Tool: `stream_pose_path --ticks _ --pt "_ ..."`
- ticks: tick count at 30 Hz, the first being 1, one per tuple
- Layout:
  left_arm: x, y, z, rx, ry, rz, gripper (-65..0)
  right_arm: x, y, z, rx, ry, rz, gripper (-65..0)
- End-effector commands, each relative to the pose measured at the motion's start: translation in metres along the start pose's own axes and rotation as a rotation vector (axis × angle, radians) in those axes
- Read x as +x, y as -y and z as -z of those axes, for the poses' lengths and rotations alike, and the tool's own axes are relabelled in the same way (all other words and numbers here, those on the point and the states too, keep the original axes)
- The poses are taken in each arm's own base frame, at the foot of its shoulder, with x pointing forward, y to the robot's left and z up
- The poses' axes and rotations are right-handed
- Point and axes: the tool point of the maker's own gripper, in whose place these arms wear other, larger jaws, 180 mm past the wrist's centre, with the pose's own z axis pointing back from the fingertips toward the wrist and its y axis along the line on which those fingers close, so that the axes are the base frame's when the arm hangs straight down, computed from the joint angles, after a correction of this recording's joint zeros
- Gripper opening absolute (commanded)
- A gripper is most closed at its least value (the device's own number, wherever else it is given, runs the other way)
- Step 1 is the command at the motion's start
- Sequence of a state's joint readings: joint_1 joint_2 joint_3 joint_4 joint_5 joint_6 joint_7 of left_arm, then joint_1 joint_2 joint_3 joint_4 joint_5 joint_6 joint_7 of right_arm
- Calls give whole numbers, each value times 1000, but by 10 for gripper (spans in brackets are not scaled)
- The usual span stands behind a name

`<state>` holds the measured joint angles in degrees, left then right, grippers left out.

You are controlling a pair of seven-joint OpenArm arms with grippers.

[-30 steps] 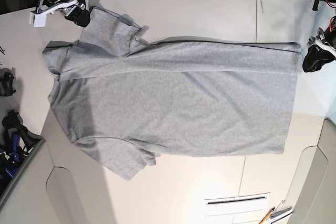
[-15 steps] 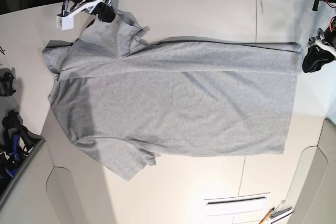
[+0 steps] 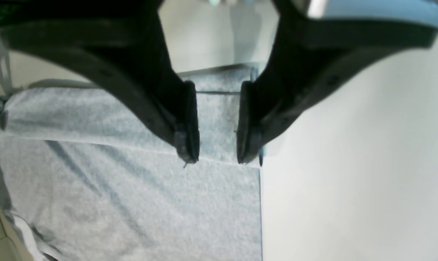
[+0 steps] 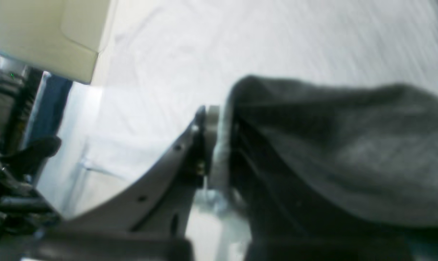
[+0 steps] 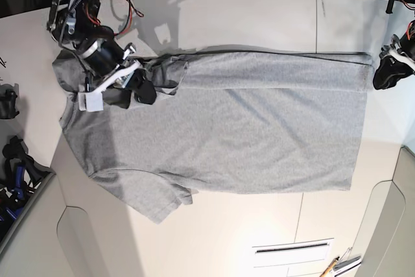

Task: Fold the T-shirt properly
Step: 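Grasp the shirt side with the right gripper and flip it over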

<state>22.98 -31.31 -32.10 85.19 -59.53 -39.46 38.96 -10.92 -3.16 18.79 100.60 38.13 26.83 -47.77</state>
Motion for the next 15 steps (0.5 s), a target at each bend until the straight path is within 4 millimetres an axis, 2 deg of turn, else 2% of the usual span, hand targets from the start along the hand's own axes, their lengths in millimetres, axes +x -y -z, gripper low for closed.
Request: stream_pose_path --ticks 1,6,9,13,14,15 --pt "18 2 -3 -15 43 27 -436 23 -11 6 26 58 -57 -650" --pt "18 2 -3 -14 42 27 -436 55 -27 33 -8 77 -251 -650" --pt "18 2 -3 -15 42 27 -436 69 -21 43 -58 82 -295 -650" --pt "15 2 -3 -15 27 27 -436 78 -14 53 -76 100 -305 -650" --pt "15 2 -3 -14 24 27 -436 79 -13 55 -75 100 -302 -605" --pt "15 2 -3 -14 24 27 -436 79 -12 57 -74 98 -299 -516"
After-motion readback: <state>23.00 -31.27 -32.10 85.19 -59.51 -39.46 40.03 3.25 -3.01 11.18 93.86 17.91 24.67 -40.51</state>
